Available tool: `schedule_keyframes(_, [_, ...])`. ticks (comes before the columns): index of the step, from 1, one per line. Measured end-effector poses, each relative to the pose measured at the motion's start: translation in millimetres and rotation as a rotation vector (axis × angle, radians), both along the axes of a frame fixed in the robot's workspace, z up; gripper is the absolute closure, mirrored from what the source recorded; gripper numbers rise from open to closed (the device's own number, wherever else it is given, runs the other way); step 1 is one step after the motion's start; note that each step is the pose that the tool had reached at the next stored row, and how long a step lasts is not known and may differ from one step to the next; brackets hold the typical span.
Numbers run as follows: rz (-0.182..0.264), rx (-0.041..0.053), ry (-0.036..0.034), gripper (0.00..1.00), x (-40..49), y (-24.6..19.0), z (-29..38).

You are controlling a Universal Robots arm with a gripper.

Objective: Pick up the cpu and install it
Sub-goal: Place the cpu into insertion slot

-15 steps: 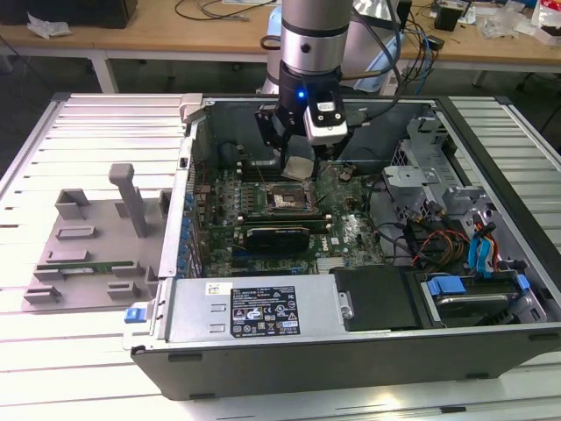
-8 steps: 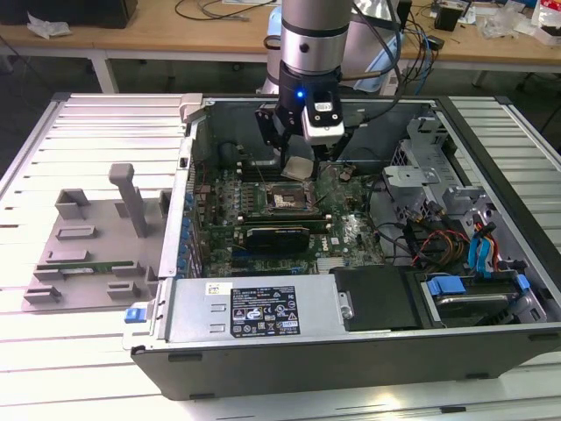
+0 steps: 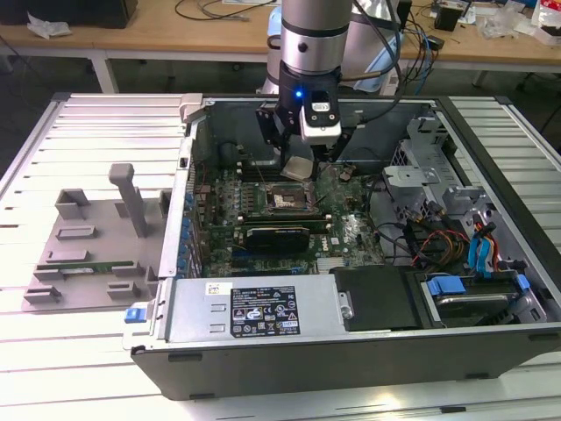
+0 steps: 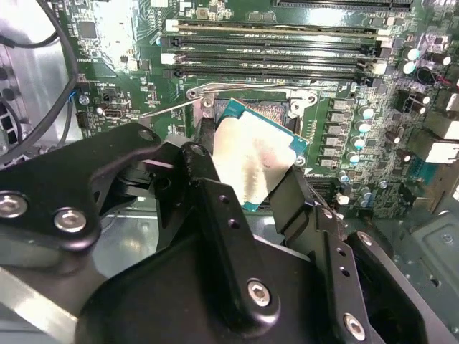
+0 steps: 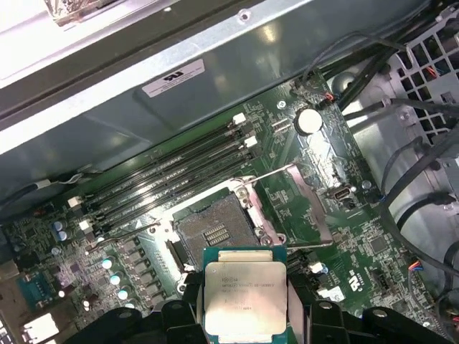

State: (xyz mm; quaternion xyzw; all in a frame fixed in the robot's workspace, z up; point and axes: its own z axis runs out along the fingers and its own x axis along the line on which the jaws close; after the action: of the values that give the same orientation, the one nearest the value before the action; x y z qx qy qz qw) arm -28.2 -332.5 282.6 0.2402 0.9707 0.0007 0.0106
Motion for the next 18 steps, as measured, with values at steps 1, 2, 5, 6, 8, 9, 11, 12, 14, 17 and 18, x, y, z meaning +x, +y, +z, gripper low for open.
schedule_keyframes(1, [-0.022, 0.0000, 0.0000, 0.45, 0.0, 0.0, 0.0])
schedule_keyframes(2, [-0.031, 0.0000, 0.0000, 0.45, 0.0, 0.0, 0.0])
schedule_keyframes(5, [-0.052, 0.0000, 0.0001, 0.45, 0.0, 0.0, 0.0])
schedule_keyframes(6, [-0.064, 0.0000, 0.0000, 0.45, 0.0, 0.0, 0.0])
schedule_keyframes(8, [-0.080, 0.0000, 0.0000, 0.45, 0.0, 0.0, 0.0])
schedule_keyframes(9, [-0.084, 0.0000, 0.0000, 0.45, 0.0, 0.0, 0.0])
schedule_keyframes(11, [-0.098, 0.0000, 0.0000, 0.45, 0.0, 0.0, 0.0])
schedule_keyframes(12, [-0.108, 0.0000, 0.0000, 0.45, 0.0, 0.0, 0.0])
schedule_keyframes(14, [-0.133, 0.0000, 0.0001, 0.45, 0.0, 0.0, 0.0])
schedule_keyframes(17, [-0.168, 0.0000, 0.0000, 0.45, 0.0, 0.0, 0.0])
schedule_keyframes(18, [-0.174, 0.0000, 0.0000, 0.45, 0.0, 0.0, 0.0])
